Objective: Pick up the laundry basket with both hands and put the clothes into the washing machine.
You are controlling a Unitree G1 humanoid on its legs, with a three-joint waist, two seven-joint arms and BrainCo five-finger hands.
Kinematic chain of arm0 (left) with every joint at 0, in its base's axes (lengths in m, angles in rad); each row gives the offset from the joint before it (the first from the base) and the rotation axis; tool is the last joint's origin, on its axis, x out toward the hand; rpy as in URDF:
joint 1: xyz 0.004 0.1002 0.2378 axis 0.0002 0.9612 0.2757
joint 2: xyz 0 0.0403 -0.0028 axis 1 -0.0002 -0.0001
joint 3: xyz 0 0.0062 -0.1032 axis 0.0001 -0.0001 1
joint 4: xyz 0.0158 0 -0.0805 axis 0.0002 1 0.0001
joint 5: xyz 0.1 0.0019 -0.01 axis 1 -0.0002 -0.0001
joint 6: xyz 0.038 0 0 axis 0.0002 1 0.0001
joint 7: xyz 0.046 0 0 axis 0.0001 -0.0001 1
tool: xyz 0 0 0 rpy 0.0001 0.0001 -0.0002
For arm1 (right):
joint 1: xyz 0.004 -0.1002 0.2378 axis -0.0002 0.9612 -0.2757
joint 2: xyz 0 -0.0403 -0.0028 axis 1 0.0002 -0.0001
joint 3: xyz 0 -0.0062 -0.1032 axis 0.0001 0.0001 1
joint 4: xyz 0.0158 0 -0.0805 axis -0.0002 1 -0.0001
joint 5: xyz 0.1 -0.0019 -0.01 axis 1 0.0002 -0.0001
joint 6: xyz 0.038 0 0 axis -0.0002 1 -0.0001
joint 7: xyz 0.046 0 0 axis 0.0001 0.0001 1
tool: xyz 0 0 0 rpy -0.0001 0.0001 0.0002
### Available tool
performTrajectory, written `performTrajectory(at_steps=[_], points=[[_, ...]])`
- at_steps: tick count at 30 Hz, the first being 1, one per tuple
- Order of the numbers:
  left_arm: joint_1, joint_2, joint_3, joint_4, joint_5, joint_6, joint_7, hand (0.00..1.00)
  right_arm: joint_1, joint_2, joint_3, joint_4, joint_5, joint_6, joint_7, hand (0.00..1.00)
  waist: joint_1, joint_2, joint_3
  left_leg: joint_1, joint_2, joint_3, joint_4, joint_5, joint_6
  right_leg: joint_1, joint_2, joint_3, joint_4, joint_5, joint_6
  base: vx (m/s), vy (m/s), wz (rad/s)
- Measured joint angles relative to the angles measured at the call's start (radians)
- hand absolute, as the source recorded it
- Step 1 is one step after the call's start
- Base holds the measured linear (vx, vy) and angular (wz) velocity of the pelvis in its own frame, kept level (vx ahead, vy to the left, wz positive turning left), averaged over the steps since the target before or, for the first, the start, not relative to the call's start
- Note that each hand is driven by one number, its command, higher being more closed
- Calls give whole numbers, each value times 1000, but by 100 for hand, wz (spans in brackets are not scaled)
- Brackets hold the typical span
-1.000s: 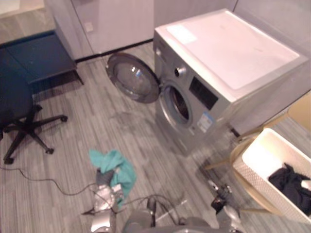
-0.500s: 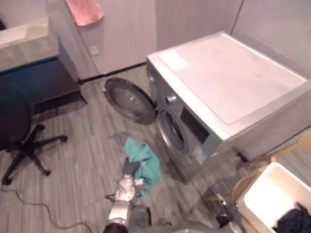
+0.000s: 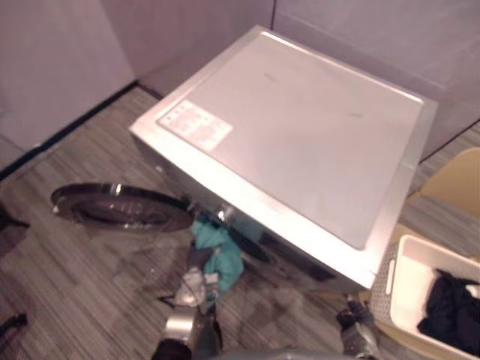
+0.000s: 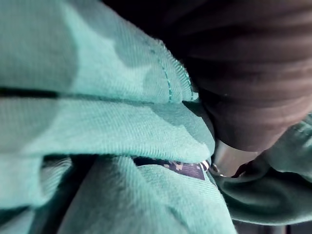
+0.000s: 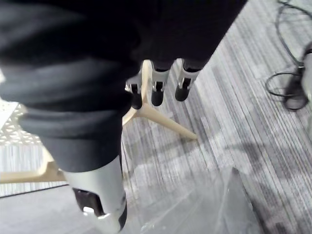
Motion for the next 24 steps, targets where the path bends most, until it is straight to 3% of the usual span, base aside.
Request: performTrajectory(at_steps=[2, 4, 5, 6, 8, 9, 10, 12, 13, 15, 17, 21, 24], points=[[-5, 7, 38, 53, 8, 12, -1, 100, 23, 1, 2, -6, 6, 1, 0, 0, -12, 31, 15, 49, 3, 19, 1, -13, 17, -46, -29, -105, -78, 57, -44, 149, 151, -57], [1, 12, 73, 66, 8, 14, 0, 100, 62, 8, 13, -3, 6, 2, 4, 0, -28, 20, 16, 69, -16, -9, 18, -23, 12, -82, 6, -113, -142, 158, -30, 158, 19, 30], [4, 19, 95, 64, 8, 15, 1, 100, 93, 16, 19, 5, 6, 2, 12, 0, -42, -19, 16, 69, -64, -61, 74, -75, -10, -105, 31, -121, -140, 350, -30, 118, -10, 56], [14, 16, 114, 65, 7, 16, -1, 100, 101, 9, 18, 11, 5, 2, 19, 0, -39, -20, 13, 70, -67, -89, 102, -114, -19, -113, 21, -180, -97, 304, -89, 160, -24, 20], [40, -19, 150, 62, 7, 17, 0, 100, 77, -6, 16, 13, 5, -7, 33, 0, -23, -11, 7, 51, -63, -158, 165, -154, -7, -92, 33, -164, -137, 312, -111, 161, -28, -74], [53, -22, 159, 59, 6, 18, 1, 100, 73, -7, 15, -1, 4, -11, 43, 0, 0, -12, 7, 57, -70, -179, 161, -192, 21, -75, 38, -135, -185, 322, -118, 85, 23, -121], [73, -28, 159, 54, 6, 17, -2, 100, 68, -14, 14, -7, 3, -17, 44, 0, 19, -5, 2, 73, -78, -227, 145, -238, 27, -69, 46, -101, -224, 322, -118, 31, 67, -114], [73, -28, 158, 58, 5, 17, -5, 100, 55, -19, 15, -8, 2, -17, 44, 0, 22, -9, 2, 74, -82, -235, 135, -259, -1, -68, 54, -76, -280, 343, -109, -9, 90, -74], [72, -28, 158, 59, 6, 13, -5, 100, 56, -21, 16, -17, 2, -17, 44, 0, 21, -9, 2, 67, -88, -232, 135, -255, -3, -59, 48, -64, -338, 396, -104, -69, 102, -50], [80, -23, 157, 59, 6, 12, -10, 100, 65, -21, 18, -27, 1, -16, 43, 0, 19, -22, -5, 77, -116, -204, 123, -246, 4, -17, 9, -57, -435, 443, -93, -90, 115, -29], [88, -20, 146, 57, 6, 11, -27, 100, 78, -24, 18, -48, -11, -17, 43, 0, 10, -22, -5, 94, -142, -199, 104, -231, 17, 6, -21, -61, -467, 455, -83, -69, 92, 2], [109, -20, 138, 37, 25, 8, -62, 100, 82, -26, 22, -51, -38, -16, 44, 0, 8, -8, 3, 100, -160, -216, 127, -224, 23, 24, -39, -80, -447, 450, -78, -76, 50, 20], [139, -46, 139, -49, 30, 8, -71, 100, 97, -27, 23, -59, -40, -16, 44, 0, 12, 1, 13, 83, -144, -240, 197, -252, 19, -14, -43, -113, -289, 367, -76, -77, -11, 35]])
